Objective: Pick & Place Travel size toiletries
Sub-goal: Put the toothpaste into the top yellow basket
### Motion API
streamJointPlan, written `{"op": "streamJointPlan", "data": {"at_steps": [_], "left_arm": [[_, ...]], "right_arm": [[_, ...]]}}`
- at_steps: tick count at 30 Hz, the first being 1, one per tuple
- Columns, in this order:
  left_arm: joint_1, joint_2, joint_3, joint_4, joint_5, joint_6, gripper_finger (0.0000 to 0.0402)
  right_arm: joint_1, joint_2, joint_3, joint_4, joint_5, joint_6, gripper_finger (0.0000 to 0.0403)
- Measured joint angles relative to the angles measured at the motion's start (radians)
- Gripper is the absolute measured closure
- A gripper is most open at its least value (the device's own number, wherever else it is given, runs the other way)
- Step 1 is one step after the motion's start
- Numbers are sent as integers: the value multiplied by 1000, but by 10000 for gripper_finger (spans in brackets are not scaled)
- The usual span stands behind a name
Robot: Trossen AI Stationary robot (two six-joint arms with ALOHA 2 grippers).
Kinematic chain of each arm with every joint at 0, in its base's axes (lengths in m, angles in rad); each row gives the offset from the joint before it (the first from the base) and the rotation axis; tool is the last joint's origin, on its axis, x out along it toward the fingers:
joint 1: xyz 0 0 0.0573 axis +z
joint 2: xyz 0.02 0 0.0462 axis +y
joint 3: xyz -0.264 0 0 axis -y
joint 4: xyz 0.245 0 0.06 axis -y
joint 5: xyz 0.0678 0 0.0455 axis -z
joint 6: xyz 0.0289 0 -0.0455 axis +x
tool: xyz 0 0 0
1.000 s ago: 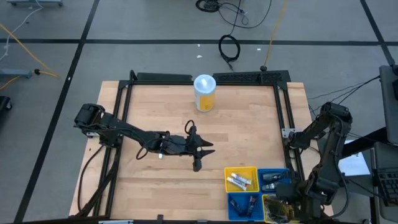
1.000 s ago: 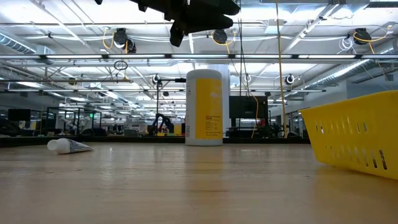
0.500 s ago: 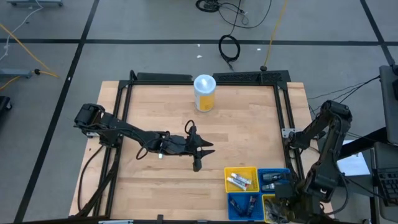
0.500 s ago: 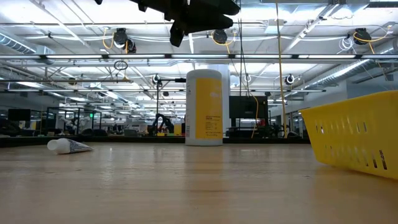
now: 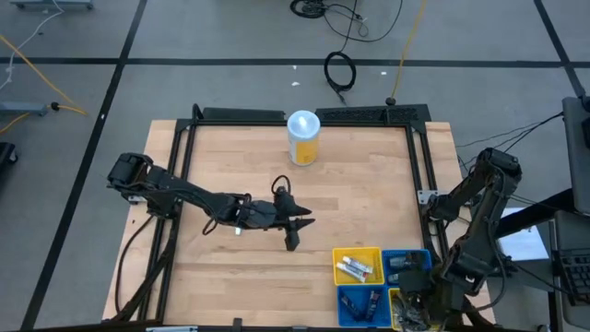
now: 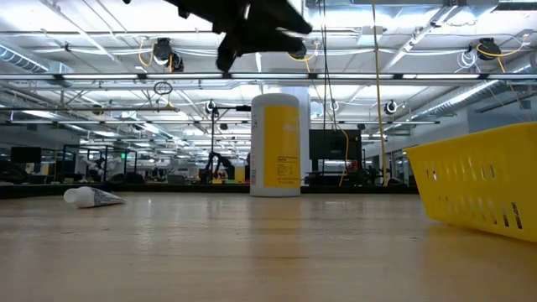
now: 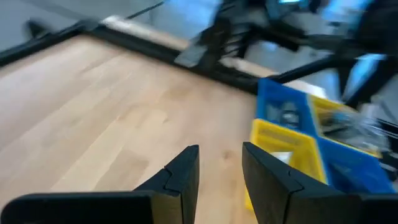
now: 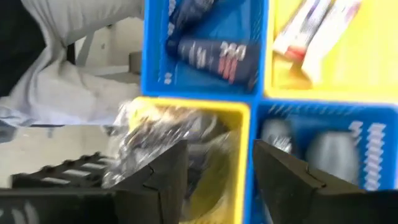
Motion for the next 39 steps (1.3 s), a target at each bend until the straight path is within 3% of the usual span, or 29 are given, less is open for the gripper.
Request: {"op": "streamJointPlan", "data": {"at_steps": [7,14,21,26,31,39], "left_arm": [[-6,-57,0,-365,-139,-343,279],[-59,-115,0,-742,-118,-691,279],[-155,-140,0,-1078,-90,-1053,279],[-217,-137,0,-1195,-8,-1262,279],[-246,-133,-17,-1207,18,-1386,279],[-238,-132,-90,-1203,68,-1459,279]], "right_arm": [[-100,0,0,-4,93,-237,243],[-193,0,0,-14,176,-363,248],[-270,0,-2,-12,181,-482,248],[-319,0,-2,-7,181,-560,248],[-357,0,-2,-7,177,-606,248],[-376,0,-3,-7,176,-632,248]]}}
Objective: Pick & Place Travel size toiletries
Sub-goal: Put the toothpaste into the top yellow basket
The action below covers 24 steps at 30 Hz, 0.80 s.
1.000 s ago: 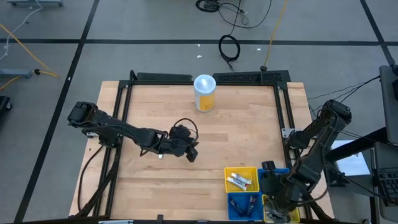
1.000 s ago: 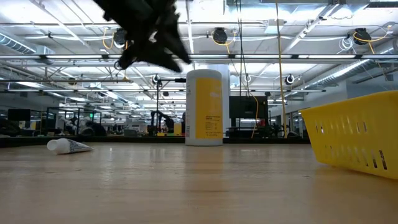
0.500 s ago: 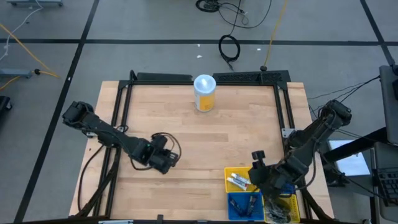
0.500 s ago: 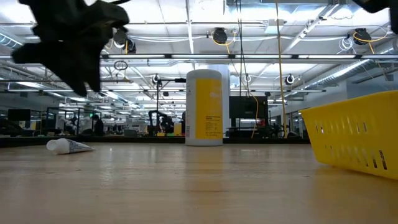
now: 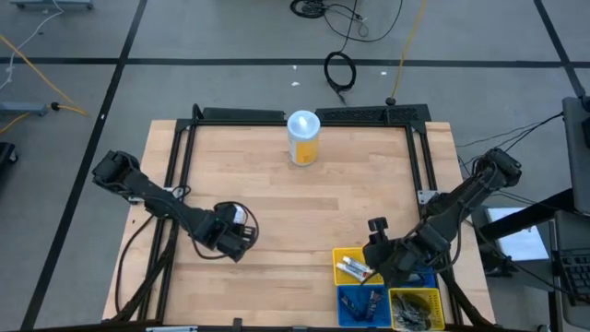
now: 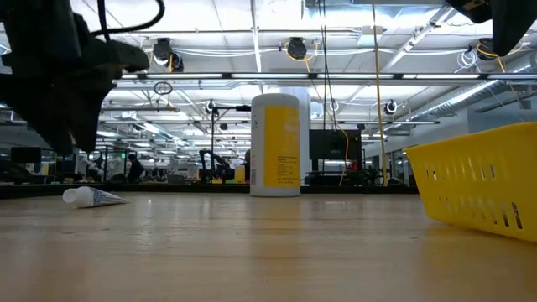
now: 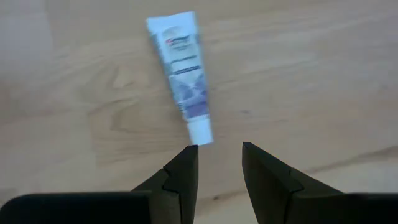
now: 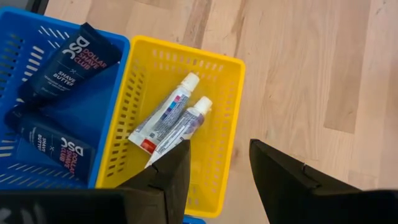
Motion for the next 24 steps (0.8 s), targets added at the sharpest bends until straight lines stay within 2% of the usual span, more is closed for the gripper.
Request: {"op": "streamJointPlan", "data": {"at_steps": [6,18,24], "left_arm": [[0,0,-44,10,24,-52,279],[25,1,-130,172,24,-9,279],[40,1,-150,190,47,13,277]], "right_arm": [[0,0,0,0,0,-1,248],[0,0,0,0,0,-9,248],[0,0,0,0,0,-9,248]]}}
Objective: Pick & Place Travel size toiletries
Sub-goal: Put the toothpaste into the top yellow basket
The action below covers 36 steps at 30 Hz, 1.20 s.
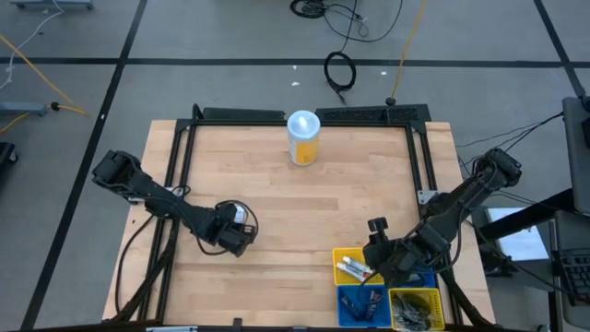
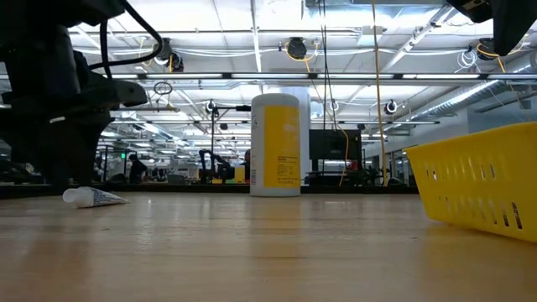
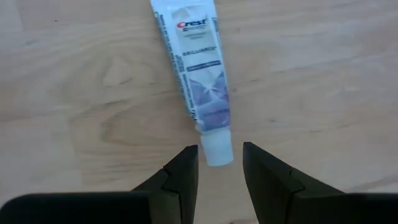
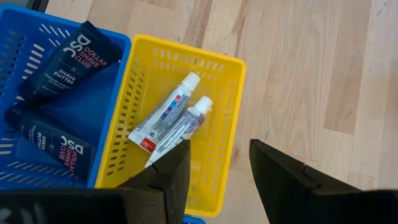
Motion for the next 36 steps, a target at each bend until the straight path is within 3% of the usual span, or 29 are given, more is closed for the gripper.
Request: {"op": "streamJointPlan", "data": {"at_steps": [11,16,32,36], "left_arm": [[41,81,0,47,9,57,222],[58,132,6,48,15,62,219],[68,148,26,16,115,105,350],[66,150,56,-16,128,152,357]], "right_arm": [[0,0,0,0,2,0,248],[0,0,-13,8,3,0,248],[-51,0,-87,32,1,-26,248],[-72,0,-87,32,0,-44,248]]}}
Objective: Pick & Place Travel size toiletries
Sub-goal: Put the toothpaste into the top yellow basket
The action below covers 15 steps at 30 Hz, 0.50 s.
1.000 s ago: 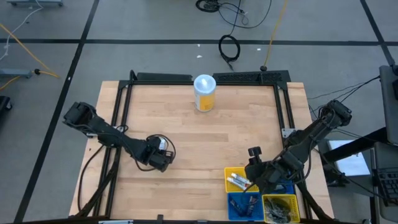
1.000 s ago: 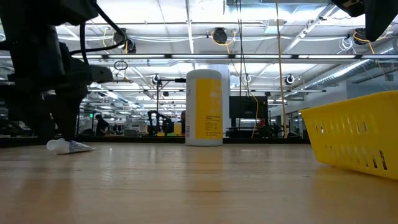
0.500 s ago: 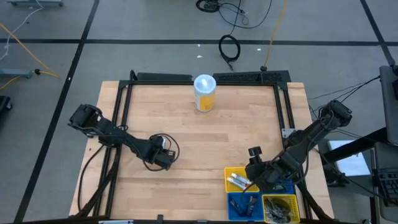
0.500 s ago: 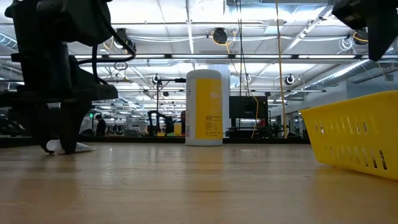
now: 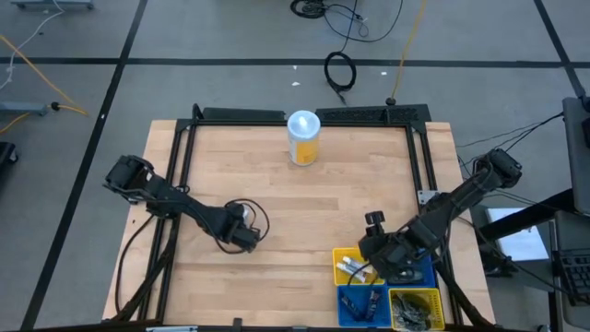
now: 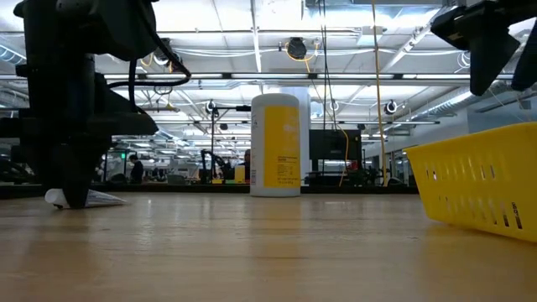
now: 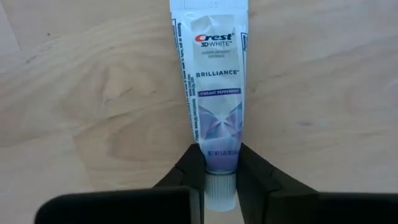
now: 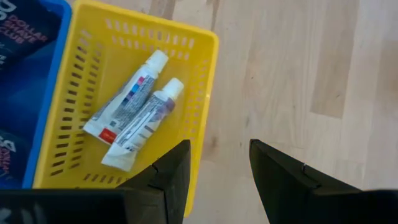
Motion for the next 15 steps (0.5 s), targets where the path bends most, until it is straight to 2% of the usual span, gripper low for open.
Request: {"op": "streamJointPlan", "data": {"at_steps": [7,15], "left_arm": [[-1,-31,50,-4,-78,87,357],[-1,-31,161,96,-233,343,357]], "right_arm": [[-36,0,0,5,1,1,248],[-59,0,0,19,2,0,248]]}}
